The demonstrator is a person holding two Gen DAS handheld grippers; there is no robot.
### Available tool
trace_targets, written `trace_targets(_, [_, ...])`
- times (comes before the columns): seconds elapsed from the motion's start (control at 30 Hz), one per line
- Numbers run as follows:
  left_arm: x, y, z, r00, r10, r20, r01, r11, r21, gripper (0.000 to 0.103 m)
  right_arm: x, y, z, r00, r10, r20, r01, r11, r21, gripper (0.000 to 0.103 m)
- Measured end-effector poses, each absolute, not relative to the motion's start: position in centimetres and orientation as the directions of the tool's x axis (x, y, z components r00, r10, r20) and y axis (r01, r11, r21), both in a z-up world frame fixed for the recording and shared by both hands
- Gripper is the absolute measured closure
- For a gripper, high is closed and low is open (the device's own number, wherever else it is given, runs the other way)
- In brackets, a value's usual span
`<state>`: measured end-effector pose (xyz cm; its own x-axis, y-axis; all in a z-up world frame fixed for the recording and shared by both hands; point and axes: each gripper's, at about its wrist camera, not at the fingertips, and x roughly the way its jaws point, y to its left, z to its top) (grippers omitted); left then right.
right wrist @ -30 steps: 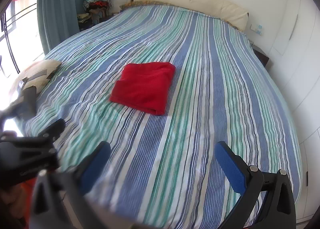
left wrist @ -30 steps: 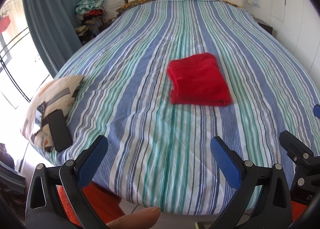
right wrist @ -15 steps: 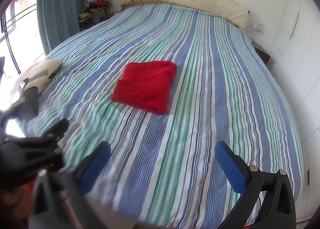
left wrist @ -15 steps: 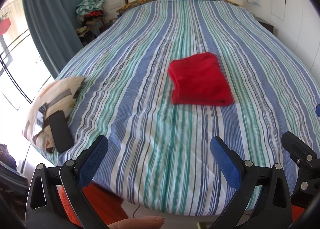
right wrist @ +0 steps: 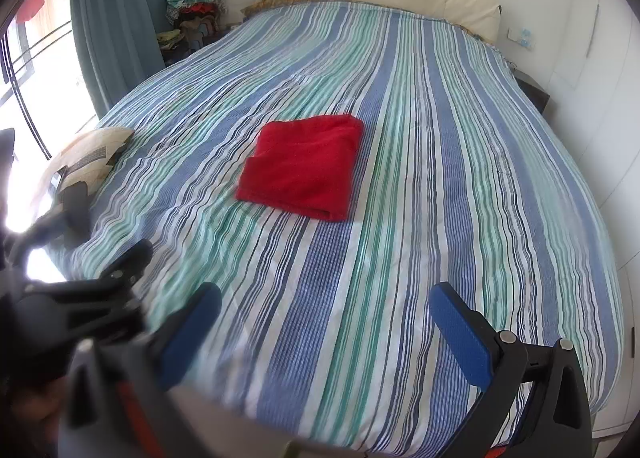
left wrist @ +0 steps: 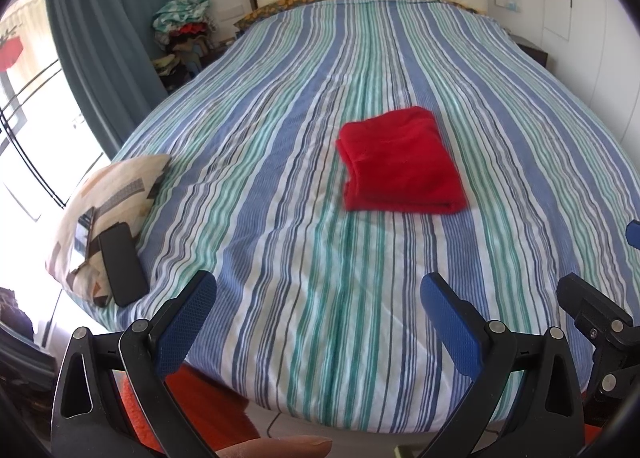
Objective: Fold small clothes
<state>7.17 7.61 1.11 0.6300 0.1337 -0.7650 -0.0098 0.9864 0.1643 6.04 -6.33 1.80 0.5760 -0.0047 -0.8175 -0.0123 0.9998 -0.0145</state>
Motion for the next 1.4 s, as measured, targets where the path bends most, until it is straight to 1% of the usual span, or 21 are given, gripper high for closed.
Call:
trace_targets(0.27, [7.06,7.46,1.23,0.633,0.134,-0.762,-0.008,0.986,0.167,0.001,5.78,-6.51,2.13,0.584,-0.047,-0.810,0.005,0.999,-0.054,0.001])
trace_targets(1.1, [7.09,7.43,1.11,0.634,0.143,-0.760,-0.014,0.985,0.173,0.001,5.82,-6.66,2.08,0.580,-0.050,-0.813,0.002,0.998,-0.059,0.001])
trace_targets(1.3, [7.04,7.50,1.13,0.634,0.094,-0.768,0.007,0.992,0.127,0.001,5.88,-6.82,1.98,0.579,-0.054,-0.813,0.005,0.998,-0.063,0.001])
trace_targets(1.4, [6.80,7.28,1.41,0.649,0.101,-0.754,0.006,0.990,0.138,0.001,5.88,-6.86,2.00,0.580,-0.055,-0.813,0.006,0.998,-0.063,0.001])
